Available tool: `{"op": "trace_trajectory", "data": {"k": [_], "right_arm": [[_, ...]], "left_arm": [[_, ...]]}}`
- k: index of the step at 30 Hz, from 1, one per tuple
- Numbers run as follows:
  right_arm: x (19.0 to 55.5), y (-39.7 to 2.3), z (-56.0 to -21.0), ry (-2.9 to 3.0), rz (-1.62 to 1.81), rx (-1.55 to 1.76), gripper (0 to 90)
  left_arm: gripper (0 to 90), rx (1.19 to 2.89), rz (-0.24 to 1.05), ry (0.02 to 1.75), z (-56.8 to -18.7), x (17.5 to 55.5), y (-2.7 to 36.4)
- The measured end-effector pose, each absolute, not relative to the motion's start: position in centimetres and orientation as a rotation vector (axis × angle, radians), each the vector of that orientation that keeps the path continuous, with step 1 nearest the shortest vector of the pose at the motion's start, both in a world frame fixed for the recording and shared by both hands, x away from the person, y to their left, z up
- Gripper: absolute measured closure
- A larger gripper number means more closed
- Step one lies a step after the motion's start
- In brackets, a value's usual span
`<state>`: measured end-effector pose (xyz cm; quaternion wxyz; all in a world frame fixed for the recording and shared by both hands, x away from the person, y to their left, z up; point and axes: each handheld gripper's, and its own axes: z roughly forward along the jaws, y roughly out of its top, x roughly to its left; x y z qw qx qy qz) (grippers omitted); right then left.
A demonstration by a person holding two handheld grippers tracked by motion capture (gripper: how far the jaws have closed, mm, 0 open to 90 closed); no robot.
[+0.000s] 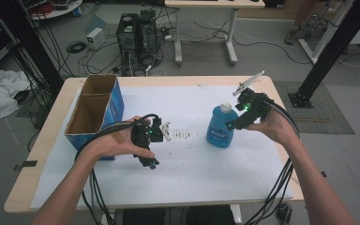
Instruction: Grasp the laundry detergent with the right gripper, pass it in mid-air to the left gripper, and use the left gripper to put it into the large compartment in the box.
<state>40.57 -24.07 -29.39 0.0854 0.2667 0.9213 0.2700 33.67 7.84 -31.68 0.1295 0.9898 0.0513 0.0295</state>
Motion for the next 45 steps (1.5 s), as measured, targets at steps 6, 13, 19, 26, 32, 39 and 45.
{"op": "trace_trajectory", "data": {"k": [6, 13, 19, 26, 32, 39, 45], "right_arm": [[41.1, -23.9, -31.5, 2.758, 0.804, 0.814, 12.4], [41.5, -23.7, -32.7, 2.756, 0.843, 0.812, 12.4], [41.6, -23.5, -33.1, 2.754, 0.860, 0.805, 12.5], [41.8, -23.4, -33.2, 2.772, 0.871, 0.803, 12.8], [41.8, -23.4, -33.2, 2.775, 0.881, 0.794, 16.1], [41.8, -23.4, -33.3, 2.768, 0.895, 0.778, 17.7], [42.0, -23.4, -33.5, 2.766, 0.897, 0.787, 17.9]], "left_arm": [[20.4, 2.878, 0.082, 0.151, -31.9, 33.8, 7.8], [20.4, 2.878, 0.074, 0.161, -32.1, 34.0, 7.9], [20.4, 2.877, 0.076, 0.161, -32.2, 34.1, 8.0], [20.4, 2.876, 0.074, 0.157, -32.3, 34.2, 7.9], [20.4, 2.872, 0.060, 0.165, -32.5, 34.1, 7.8], [20.4, 2.871, 0.059, 0.167, -32.7, 34.2, 7.7], [20.4, 2.871, 0.059, 0.171, -32.7, 34.3, 7.8]]}}
